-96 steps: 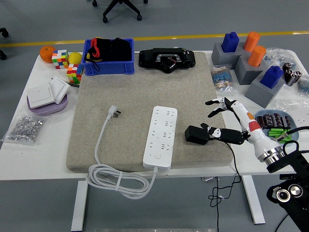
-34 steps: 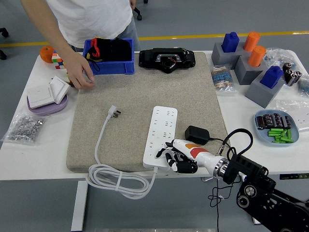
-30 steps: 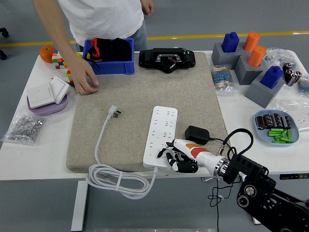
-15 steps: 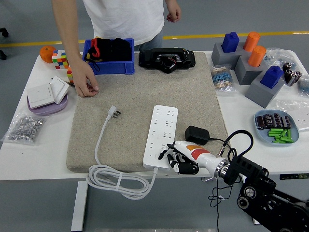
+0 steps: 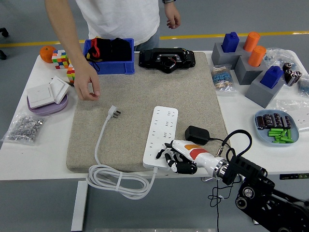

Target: Press the white button,pick up the black plug,place it near the board,insert it into the board

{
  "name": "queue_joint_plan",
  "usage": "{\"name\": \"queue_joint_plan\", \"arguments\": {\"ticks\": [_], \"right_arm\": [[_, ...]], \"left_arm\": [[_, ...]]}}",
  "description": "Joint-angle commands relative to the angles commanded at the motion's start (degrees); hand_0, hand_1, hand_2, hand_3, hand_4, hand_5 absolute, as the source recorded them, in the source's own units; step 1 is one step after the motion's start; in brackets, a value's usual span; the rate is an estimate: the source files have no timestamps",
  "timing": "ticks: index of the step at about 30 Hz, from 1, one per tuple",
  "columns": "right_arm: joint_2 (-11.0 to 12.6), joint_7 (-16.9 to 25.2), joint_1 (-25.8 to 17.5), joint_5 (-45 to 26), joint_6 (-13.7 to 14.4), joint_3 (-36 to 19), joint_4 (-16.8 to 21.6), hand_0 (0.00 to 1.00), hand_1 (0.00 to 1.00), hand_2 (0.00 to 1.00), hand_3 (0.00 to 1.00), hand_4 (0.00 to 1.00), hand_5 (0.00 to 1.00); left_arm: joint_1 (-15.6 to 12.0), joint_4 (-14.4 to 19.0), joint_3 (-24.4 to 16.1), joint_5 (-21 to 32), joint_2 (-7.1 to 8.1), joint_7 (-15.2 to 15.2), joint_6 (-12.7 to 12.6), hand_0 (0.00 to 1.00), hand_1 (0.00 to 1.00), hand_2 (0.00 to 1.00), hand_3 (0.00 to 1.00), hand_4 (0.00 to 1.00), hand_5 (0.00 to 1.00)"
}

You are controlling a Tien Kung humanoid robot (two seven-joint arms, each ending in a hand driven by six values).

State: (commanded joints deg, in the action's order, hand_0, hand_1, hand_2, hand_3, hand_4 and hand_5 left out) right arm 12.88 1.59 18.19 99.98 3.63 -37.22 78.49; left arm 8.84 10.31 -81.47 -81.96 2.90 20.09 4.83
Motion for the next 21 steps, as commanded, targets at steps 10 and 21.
{"name": "queue_joint_plan", "arguments": {"ticks": [10,21], "right_arm": [[-0.1,1.8,0.8,0.4,1.3,1.0,-2.3,0.002,0.002,0.042,0.562,0.259,0.002],[-0.2,4.0,1.2,0.4,3.4,1.3,-3.3,0.002,0.002,0.042,0.557,0.256,0.002]], "left_arm": [[0.0,0.0,0.0,0.1,-0.07,0.0,0.0,0.773,0.709,0.663,0.734,0.648,0.543],[0.0,0.0,-0.2,0.2,-0.09,-0.1,-0.1,0.773,0.709,0.663,0.734,0.648,0.544]]}}
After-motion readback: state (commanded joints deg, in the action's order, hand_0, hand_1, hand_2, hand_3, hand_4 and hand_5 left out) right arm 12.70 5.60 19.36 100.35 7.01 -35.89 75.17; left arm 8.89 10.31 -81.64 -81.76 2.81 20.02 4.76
